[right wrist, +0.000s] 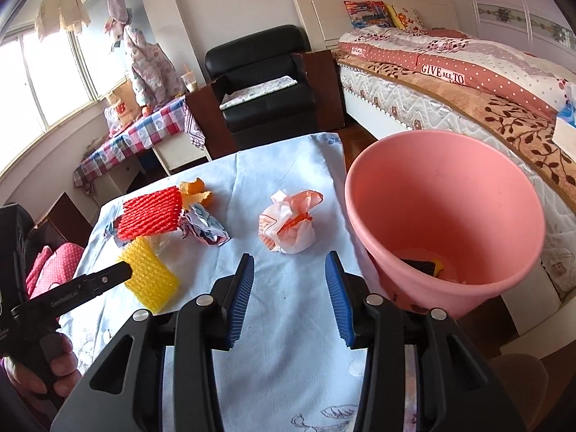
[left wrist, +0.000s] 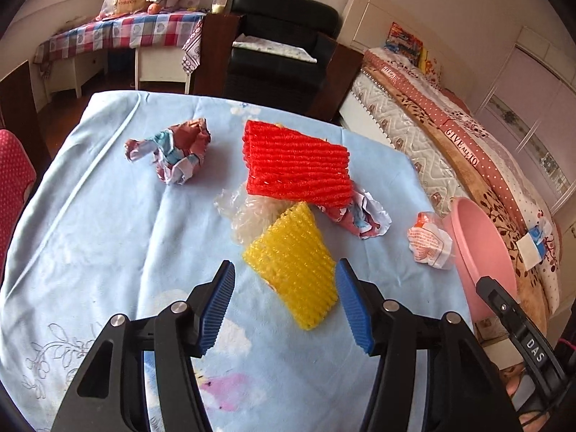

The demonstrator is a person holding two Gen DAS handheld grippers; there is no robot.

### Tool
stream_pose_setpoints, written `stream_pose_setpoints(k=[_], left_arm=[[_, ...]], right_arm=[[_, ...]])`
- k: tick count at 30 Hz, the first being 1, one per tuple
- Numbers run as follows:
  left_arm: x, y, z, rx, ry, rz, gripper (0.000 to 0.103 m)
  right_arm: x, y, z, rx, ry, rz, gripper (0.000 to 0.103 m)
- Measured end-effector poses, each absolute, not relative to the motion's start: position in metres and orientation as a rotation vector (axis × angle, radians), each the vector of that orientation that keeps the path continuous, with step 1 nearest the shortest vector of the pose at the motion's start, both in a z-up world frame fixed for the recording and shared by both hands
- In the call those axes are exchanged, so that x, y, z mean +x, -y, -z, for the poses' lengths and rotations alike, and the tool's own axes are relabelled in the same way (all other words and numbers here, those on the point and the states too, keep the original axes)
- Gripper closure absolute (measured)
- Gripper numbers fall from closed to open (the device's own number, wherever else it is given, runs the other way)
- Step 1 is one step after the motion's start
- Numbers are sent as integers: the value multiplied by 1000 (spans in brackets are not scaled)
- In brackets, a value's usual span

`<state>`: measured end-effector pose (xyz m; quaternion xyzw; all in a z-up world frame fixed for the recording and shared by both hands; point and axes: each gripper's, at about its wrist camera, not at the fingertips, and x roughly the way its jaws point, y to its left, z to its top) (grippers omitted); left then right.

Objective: Collect trash
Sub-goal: 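Grasp the orange-white plastic bag with the right tool while the left tool grasps the yellow net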

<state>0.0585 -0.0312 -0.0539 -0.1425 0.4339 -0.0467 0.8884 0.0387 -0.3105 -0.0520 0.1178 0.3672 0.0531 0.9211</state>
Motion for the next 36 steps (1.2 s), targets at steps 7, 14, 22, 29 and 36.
stream_pose_setpoints(k=[7, 14, 22, 29, 36], left_arm=[[75, 37, 71, -326, -975, 83, 67], [71, 38, 73, -309, -962, 112, 92], [52, 36, 54, -252, -893, 131, 93], [46, 32, 45, -249, -876, 138, 93], [43, 32, 41, -246, -869, 140, 93]], right_arm=[[49, 309, 52, 233, -748, -114, 61], [66, 306, 53, 234, -755, -124, 61], [89, 289, 62, 197, -787, -129, 61], [107, 276, 73, 143, -814, -99, 61], [109, 278, 78, 127, -803, -85, 66]])
